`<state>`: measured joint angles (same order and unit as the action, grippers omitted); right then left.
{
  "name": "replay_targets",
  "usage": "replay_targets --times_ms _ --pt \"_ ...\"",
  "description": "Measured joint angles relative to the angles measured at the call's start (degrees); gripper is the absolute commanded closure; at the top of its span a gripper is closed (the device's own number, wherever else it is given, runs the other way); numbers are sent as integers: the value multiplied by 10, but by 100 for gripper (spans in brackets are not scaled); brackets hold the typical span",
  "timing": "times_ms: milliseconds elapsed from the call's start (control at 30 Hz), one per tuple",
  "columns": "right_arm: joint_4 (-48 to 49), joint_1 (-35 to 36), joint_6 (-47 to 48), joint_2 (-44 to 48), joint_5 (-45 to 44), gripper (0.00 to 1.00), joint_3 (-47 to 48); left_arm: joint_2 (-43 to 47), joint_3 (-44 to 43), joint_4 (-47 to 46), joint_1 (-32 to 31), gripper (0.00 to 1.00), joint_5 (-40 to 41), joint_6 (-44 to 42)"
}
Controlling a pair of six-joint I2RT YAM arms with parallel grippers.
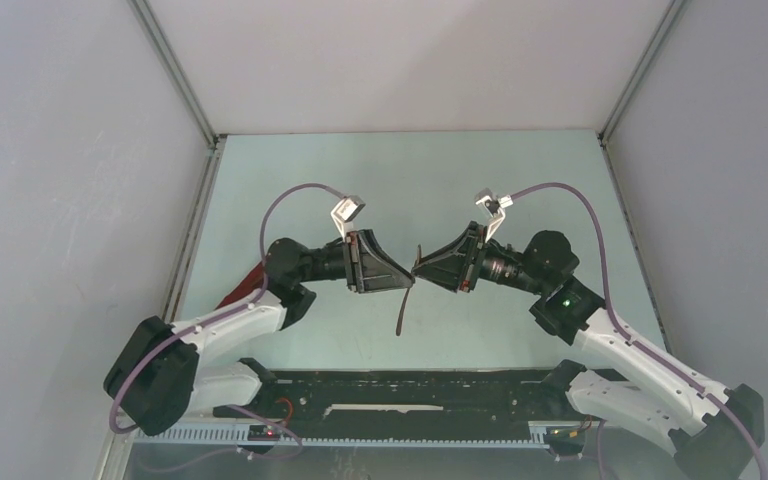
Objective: Fold the napkin into a case and place the utensils inside
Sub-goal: Pass from the right arm to the left
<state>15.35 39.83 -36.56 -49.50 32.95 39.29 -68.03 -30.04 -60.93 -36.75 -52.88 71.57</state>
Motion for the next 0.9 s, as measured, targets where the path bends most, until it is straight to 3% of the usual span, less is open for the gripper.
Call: replay_targets --times_ms 267,733,900 --pt "4 -1 0 0 6 100 0 -11 0 -25 -2 74 -1 18" --pt "9 -1 -3 -1 8 100 0 -19 0 -42 -2 77 -3 26" --pt "12 -1 -4 -3 8 99 0 -21 0 -41 -2 88 -4 25"
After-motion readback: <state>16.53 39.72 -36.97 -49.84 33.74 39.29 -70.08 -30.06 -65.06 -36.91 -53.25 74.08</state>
